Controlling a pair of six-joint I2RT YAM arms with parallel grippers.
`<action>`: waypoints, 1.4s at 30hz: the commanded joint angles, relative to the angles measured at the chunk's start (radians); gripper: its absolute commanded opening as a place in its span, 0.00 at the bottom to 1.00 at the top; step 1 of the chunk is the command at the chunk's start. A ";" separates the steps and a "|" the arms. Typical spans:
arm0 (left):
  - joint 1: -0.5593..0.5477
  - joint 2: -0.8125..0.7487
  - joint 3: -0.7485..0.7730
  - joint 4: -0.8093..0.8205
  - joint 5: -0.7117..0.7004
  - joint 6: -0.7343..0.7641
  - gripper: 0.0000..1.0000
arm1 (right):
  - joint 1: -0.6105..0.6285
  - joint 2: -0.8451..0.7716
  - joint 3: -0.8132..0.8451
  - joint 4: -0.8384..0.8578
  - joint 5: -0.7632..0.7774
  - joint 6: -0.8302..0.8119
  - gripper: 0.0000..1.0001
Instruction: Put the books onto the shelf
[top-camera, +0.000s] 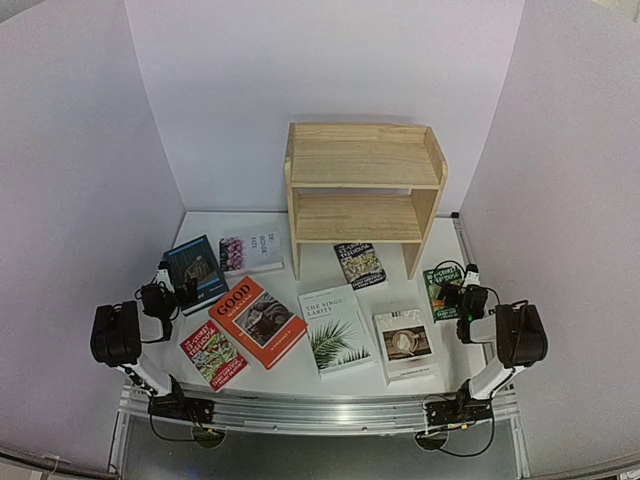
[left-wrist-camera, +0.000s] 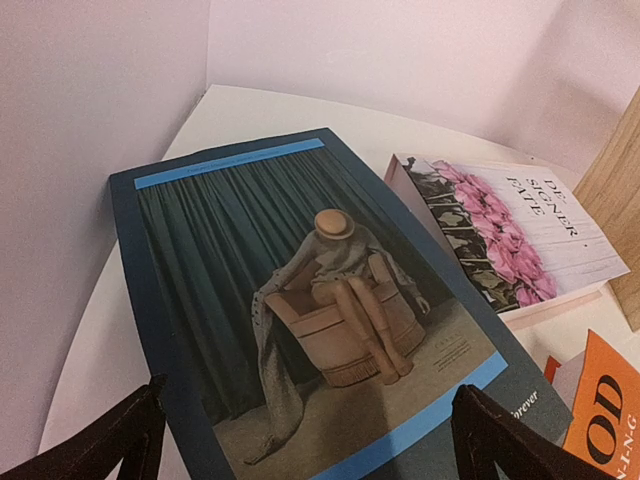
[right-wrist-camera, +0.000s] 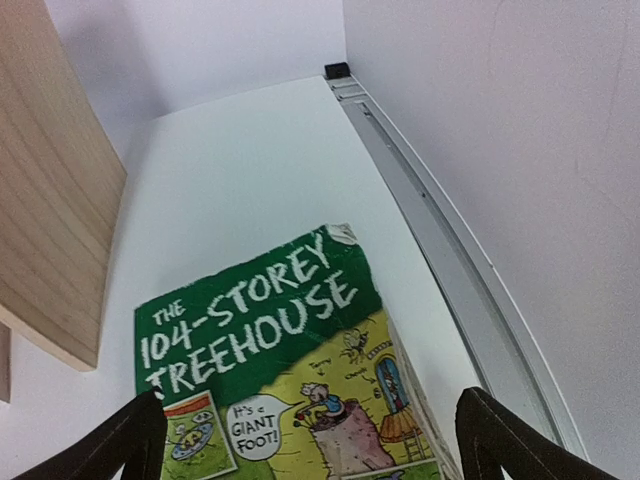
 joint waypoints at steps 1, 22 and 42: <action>-0.002 0.001 0.010 0.049 0.015 0.012 1.00 | 0.002 -0.096 0.138 -0.266 0.131 0.048 0.98; -0.018 -0.521 0.140 -0.521 0.165 -0.088 1.00 | 0.398 -0.232 0.500 -1.095 -0.409 0.254 0.90; -0.457 -0.386 0.478 -1.168 0.518 0.208 1.00 | 0.529 0.411 0.948 -1.235 -0.691 0.433 0.66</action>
